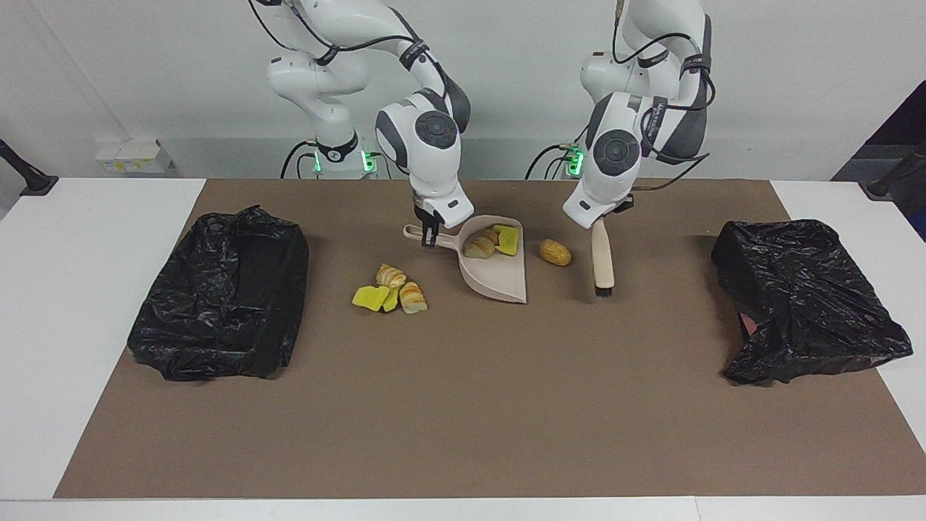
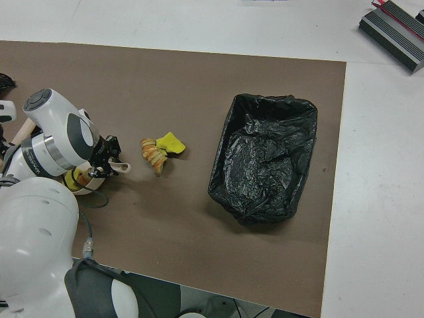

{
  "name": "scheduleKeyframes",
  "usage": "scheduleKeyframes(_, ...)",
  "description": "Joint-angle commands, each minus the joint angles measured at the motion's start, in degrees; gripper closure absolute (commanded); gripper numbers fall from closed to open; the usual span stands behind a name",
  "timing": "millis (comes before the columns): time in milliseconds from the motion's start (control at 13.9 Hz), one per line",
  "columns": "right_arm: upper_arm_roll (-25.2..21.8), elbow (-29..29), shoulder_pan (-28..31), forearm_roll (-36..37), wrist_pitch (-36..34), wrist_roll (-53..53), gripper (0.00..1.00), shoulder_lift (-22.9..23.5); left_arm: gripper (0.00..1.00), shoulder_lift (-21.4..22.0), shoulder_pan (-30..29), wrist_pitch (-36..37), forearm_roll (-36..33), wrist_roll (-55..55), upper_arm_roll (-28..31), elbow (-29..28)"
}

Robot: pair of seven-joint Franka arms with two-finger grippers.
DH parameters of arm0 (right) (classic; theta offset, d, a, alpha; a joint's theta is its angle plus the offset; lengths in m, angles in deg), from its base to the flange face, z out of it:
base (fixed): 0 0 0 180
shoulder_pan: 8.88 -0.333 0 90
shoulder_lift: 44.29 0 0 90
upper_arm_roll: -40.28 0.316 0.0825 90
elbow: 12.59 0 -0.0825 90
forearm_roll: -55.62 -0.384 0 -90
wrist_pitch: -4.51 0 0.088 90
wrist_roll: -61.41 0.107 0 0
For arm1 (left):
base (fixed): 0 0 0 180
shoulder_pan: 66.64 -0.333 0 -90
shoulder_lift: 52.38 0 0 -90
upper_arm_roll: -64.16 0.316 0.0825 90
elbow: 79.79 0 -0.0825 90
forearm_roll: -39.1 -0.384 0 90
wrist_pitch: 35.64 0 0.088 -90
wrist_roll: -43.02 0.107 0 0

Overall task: Sweep and dump trash in bin
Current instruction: 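Sweep the remaining roll into the dustpan with the left gripper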

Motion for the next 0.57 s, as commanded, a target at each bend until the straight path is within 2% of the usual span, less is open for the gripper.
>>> scheduleKeyframes(0,0.17,-1.45,-0.27,-0.72,1.41,0.91,1.0,-0.63,1.0,9.02,-2.13,-8.16,0.92,-1.77,-0.33,-12.96)
scheduleKeyframes(144,0.17,-1.62,-0.19,-0.63,1.15,0.83,1.0,-0.54,1.0,8.85,-1.17,-9.92,2.41,-1.77,-0.5,-13.86)
scheduleKeyframes(503,0.09,-1.62,-0.19,-0.46,1.06,0.91,1.0,-0.45,1.0,8.32,7.07,-17.3,13.91,-1.68,-0.5,-14.13)
